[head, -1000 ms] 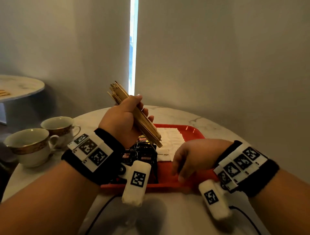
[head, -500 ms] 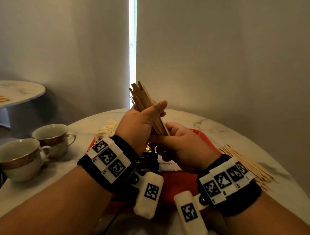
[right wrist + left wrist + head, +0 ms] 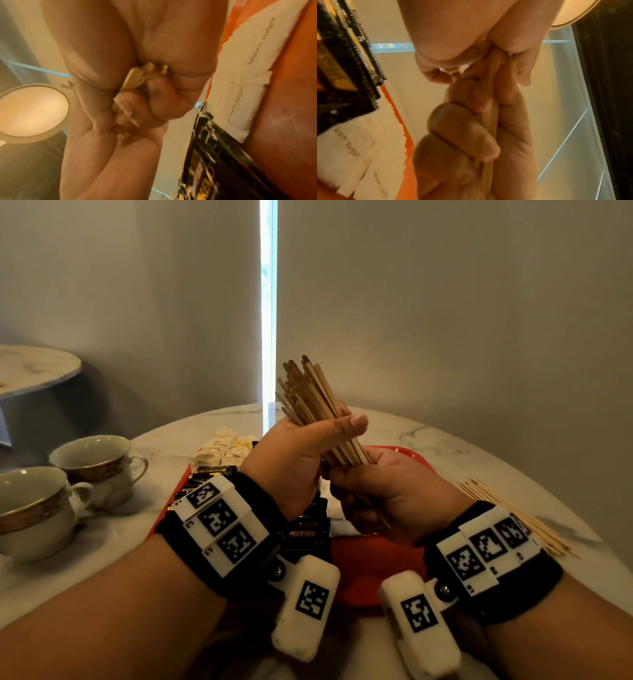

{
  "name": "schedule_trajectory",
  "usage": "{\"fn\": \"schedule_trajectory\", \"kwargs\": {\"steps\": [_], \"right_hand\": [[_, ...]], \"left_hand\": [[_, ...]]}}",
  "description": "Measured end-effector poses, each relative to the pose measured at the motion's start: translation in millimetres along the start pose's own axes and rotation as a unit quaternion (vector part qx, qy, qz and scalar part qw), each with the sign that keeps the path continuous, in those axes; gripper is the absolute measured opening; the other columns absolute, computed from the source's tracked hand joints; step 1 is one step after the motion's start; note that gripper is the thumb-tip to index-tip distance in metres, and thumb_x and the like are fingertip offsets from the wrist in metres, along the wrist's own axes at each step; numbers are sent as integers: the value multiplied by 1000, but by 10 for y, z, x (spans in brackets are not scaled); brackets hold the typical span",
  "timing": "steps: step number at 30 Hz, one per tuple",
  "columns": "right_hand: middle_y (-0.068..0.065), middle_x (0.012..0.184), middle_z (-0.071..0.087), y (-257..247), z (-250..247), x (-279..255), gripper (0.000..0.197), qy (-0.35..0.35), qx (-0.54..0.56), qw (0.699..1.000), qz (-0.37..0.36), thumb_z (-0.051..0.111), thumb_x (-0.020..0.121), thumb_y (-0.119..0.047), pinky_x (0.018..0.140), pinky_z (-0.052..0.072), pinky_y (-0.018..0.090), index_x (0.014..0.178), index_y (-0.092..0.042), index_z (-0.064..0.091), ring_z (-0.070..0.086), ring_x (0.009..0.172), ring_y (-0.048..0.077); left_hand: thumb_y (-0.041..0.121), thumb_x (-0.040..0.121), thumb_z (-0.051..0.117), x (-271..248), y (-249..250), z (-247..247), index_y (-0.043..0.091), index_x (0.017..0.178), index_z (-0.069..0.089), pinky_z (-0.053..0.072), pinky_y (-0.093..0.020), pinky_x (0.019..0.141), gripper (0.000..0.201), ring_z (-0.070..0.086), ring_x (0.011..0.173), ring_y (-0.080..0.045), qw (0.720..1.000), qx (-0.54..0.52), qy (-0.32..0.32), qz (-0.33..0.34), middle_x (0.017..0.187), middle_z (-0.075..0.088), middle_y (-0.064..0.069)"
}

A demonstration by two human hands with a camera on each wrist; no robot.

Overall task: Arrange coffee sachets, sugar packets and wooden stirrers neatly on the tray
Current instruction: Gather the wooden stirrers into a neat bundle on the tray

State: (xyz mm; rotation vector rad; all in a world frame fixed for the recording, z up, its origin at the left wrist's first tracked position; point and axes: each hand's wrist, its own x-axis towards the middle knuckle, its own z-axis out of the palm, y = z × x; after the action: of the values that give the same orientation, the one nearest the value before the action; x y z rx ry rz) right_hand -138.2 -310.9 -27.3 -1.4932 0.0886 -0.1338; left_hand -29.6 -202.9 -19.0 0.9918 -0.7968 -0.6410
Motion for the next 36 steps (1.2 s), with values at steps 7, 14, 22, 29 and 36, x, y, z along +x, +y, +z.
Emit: {"fn": "schedule_trajectory", "kwargs": {"steps": [7, 14, 22, 29, 36], "right_hand": [[5, 67, 53, 37, -71, -63, 35, -108, 55, 992, 34, 80, 78, -22, 40, 36, 20, 99, -9, 56, 47, 40, 11], [9, 74, 60, 22, -88, -14, 38, -60, 70, 996, 9, 88, 71, -31, 38, 34, 17, 98, -14, 67, 48, 38, 11], [4, 85, 74, -230, -26, -189, 47, 174, -246, 953, -30, 63, 86, -58, 62, 48, 35, 107, -17, 68, 68, 70, 18], [6, 83, 68, -126, 104, -129, 28, 120, -121, 984, -43, 66, 90, -25, 48, 42, 25, 113, -10, 63, 53, 57, 15], [12, 94, 66, -160, 57, -84, 50, 169, 10, 986, -1, 63, 83, -43, 55, 43, 27, 112, -3, 64, 58, 68, 16]], "left_hand": [[16, 75, 70, -95, 6, -2, 18, 92, 66, 57, -40, 73, 18, 66, 89, -28, 993, -64, -91, -37, 87, 64, -9], [51, 81, 73, -58, 7, 83, 17, 87, 69, 54, -40, 70, 35, 72, 92, -25, 999, 18, 29, 2, 92, 75, -3], [30, 98, 60, -27, 58, 67, 8, 94, 59, 58, -49, 74, 22, 75, 93, -29, 989, -127, 77, -3, 77, 70, -4], [33, 97, 60, -7, 59, 81, 10, 107, 58, 60, -51, 84, 26, 74, 100, -23, 985, -141, 104, 1, 86, 75, -2], [32, 96, 63, -3, 54, 80, 9, 106, 59, 61, -46, 71, 25, 76, 91, -24, 977, -157, 143, 13, 83, 75, -3]]}}
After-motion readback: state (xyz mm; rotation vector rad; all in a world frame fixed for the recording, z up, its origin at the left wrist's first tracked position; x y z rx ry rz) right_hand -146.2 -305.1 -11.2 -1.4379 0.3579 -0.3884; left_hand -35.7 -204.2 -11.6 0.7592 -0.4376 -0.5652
